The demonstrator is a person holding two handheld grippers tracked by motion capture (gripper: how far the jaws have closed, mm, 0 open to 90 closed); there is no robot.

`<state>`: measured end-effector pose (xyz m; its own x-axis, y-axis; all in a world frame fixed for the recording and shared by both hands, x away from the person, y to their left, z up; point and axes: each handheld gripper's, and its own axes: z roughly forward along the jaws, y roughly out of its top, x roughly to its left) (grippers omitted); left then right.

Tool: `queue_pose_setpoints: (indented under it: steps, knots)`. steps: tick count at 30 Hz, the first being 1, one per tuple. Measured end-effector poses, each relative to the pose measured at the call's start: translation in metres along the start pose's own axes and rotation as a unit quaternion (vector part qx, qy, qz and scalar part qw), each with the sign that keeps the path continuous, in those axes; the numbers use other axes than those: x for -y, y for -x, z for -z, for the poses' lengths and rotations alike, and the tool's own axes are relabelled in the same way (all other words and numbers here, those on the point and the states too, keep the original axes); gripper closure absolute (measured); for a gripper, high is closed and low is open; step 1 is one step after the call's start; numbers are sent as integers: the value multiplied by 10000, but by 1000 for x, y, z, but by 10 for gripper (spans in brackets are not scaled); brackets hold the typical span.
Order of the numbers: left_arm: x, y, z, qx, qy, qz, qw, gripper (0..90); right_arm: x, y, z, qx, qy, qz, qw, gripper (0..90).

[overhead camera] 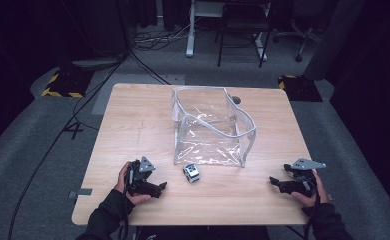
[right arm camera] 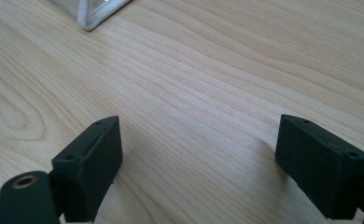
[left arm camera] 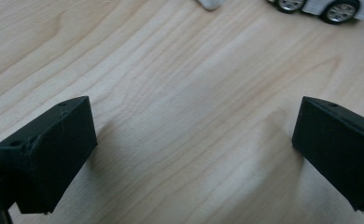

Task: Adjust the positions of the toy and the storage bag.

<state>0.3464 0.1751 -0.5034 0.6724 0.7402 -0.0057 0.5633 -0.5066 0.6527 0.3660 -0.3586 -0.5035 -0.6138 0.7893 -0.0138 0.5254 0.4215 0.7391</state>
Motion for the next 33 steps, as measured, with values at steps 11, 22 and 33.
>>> queue_pose_setpoints:
  steps: [11,22,33]
  knots:
    - [-1,23,-1,258,-21,-173,9995,2,-1,0,-1,-51,20,-6,10000,145]
    - [-24,66,-21,738,-91,-662,9950,5,-1,1,-2,-46,13,29,10000,144]
    - [-47,69,-40,802,-93,-737,9940,6,-1,1,-2,-48,12,20,10000,146]
